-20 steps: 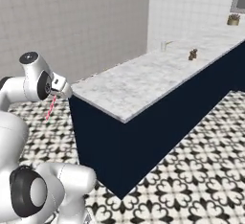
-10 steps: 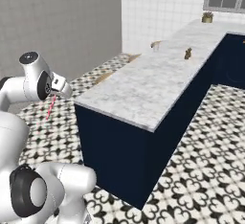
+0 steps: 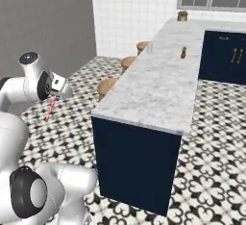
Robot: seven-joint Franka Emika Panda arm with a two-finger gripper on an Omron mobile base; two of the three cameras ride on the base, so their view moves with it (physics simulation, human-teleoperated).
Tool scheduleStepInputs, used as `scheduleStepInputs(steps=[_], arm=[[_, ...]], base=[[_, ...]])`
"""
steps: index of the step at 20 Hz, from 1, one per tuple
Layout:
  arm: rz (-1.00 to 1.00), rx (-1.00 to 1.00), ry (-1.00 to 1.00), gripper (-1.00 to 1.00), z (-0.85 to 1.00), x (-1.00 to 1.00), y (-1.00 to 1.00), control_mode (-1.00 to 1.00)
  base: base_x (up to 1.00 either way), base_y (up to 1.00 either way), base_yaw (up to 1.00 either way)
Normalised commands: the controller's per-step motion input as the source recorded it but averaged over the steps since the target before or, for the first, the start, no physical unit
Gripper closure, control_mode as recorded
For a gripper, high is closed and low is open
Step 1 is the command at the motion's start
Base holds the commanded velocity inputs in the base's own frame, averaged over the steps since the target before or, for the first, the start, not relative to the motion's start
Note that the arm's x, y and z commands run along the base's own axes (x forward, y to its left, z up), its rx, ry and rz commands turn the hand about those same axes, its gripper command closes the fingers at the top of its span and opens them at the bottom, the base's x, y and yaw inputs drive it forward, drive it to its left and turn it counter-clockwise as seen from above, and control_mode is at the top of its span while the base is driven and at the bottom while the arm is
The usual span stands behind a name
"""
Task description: Take a straw from the drawer in front and place it inside the glass cup on the dining counter.
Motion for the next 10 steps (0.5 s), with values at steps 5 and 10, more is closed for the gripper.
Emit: scheduleStepInputs(steps=[5,10], arm=[[0.00,0.00,0.00,1.00,0.00,0.00,0.00,1.00],[0.00,0.00,0.00,1.00,0.00,0.00,0.00,1.00]], base=[[0.18,1.00,-0.40],[0.23,1.00,-0.41]])
